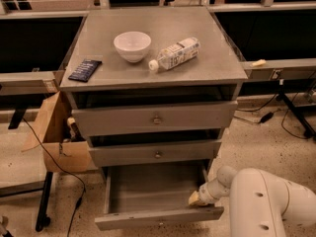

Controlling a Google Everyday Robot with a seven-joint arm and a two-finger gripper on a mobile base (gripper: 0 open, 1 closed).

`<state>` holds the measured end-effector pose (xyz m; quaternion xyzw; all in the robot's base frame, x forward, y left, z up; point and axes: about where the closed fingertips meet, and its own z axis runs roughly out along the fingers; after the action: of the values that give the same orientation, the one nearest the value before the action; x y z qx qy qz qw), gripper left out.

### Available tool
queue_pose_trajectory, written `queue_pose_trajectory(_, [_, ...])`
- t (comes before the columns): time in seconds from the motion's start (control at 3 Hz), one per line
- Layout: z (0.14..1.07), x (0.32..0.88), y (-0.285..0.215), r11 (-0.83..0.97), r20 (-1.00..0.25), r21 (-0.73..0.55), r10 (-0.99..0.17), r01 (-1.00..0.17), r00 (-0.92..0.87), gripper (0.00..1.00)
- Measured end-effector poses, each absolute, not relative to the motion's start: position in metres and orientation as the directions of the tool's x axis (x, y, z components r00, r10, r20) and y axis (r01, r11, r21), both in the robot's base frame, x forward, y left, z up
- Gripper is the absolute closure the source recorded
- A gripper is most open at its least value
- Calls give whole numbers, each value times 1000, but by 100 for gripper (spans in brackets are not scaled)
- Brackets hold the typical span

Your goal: Open bottom drawer

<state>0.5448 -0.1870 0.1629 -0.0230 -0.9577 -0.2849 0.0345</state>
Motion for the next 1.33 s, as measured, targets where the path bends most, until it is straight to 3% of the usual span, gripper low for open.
queue_pose_trajectory(0.67, [229, 545, -224, 724, -141, 689, 180, 35, -973, 100])
queue_pose_trajectory(1.33, [278, 536, -279, 661, -265, 751, 320, 14, -910, 100])
